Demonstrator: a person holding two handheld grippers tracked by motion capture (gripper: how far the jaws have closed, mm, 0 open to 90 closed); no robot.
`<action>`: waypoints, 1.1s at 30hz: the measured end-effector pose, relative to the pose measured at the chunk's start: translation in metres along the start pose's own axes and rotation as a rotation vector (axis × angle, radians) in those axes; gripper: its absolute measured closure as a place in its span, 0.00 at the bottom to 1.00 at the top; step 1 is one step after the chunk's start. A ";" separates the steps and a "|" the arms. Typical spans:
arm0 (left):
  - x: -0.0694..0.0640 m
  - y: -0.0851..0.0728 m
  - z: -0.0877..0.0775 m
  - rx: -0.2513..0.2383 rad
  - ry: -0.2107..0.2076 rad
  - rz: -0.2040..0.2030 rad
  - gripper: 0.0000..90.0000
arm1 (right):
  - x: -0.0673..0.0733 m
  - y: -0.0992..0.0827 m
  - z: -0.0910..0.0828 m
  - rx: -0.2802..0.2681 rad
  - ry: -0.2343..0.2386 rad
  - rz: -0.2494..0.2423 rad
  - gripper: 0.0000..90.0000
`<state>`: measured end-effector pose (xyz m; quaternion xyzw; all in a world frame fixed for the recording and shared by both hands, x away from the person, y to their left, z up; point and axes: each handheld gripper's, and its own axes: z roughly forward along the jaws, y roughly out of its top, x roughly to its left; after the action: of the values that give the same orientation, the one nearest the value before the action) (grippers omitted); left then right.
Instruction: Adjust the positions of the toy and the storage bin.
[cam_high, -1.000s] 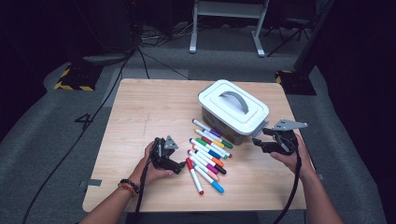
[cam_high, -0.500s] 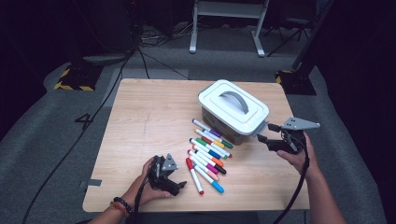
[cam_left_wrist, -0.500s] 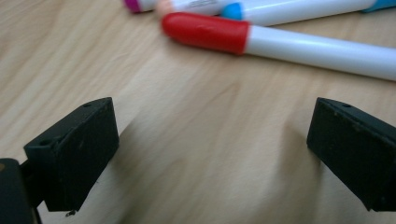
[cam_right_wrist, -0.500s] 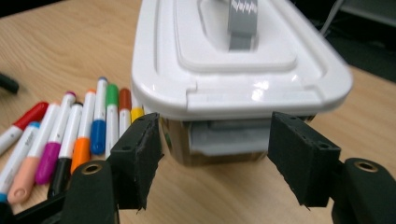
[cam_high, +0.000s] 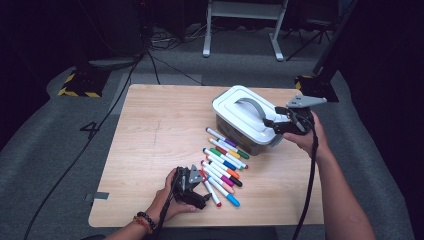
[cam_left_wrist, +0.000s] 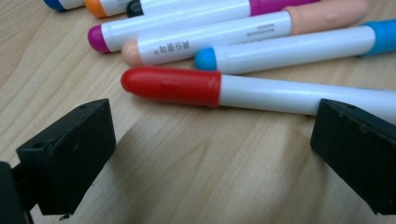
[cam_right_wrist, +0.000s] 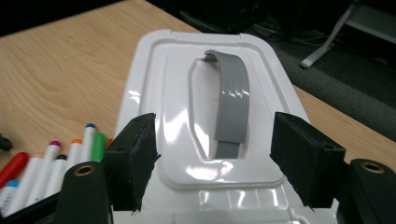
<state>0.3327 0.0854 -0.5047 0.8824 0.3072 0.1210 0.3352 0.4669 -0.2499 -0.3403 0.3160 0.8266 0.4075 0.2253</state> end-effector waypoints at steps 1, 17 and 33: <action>0.001 0.001 0.001 0.001 0.003 -0.005 0.01 | -0.001 0.002 0.005 0.010 -0.009 0.000 0.35; 0.011 0.012 0.011 0.003 0.004 -0.022 0.01 | -0.012 0.004 0.057 0.123 0.020 -0.009 0.70; 0.047 0.002 0.003 0.003 0.035 -0.071 0.01 | -0.016 0.002 0.053 0.115 0.097 0.029 0.72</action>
<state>0.3716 0.1123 -0.5051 0.8691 0.3445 0.1241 0.3325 0.5122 -0.2320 -0.3664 0.3200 0.8539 0.3775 0.1607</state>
